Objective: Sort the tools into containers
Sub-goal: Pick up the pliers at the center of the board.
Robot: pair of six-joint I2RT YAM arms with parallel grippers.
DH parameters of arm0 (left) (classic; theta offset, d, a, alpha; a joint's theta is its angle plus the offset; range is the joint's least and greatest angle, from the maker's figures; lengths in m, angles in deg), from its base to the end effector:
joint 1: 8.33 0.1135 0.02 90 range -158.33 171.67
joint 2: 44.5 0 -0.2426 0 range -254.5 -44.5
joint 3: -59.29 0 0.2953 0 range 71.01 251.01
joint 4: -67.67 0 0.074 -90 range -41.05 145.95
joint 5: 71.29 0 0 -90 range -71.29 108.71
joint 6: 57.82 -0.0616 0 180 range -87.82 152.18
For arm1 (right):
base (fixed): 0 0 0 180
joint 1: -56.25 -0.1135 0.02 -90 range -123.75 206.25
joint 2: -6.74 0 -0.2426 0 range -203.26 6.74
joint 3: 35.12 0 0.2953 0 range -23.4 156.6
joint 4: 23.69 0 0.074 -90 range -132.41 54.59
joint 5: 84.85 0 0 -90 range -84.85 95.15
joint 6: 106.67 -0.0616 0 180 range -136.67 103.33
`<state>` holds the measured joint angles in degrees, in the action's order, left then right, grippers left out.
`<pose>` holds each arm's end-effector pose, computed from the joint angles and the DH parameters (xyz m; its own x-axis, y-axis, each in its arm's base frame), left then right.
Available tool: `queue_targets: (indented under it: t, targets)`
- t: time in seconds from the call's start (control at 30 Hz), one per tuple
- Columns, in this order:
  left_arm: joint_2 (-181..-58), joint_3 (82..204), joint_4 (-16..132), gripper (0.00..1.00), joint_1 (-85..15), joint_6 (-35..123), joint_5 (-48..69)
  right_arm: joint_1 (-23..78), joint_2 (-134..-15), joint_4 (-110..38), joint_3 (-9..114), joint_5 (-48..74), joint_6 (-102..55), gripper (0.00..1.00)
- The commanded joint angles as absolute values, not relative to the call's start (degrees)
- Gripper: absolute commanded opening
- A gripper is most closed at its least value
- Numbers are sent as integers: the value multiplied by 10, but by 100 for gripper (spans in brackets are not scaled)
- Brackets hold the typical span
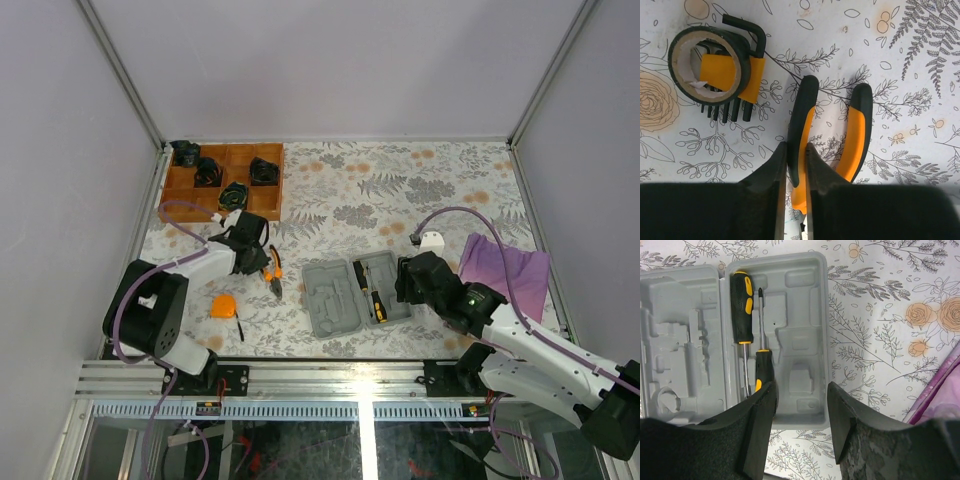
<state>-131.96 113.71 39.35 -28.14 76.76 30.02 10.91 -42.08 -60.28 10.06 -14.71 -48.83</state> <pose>0.3063 -0.0975 0.0769 -0.7593 -0.4580 -0.4622 -0.4059 0.8886 -0.2138 0.1946 0.1672 0.1921 -0.6434 0.0612 -0.7631 -0.1704 0.9604 0.2206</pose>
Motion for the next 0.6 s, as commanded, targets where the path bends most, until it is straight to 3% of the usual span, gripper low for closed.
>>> queue_targets:
  t: [0.0, 0.07, 0.27, 0.57]
  targets:
    - [-1314, 1136, 399, 5, -279, 748, 293, 106, -408, -596, 108, -155, -497, 52]
    - [-1301, 1141, 391, 0, -278, 735, 288, 106, -399, -597, 108, -163, -498, 52]
    - [-1232, 1141, 392, 0, -281, 697, 236, 106, -358, -554, 95, -164, -496, 53]
    - [-1132, 1122, 426, 0, -329, 663, 132, 106, -356, -422, 70, -47, -491, 54]
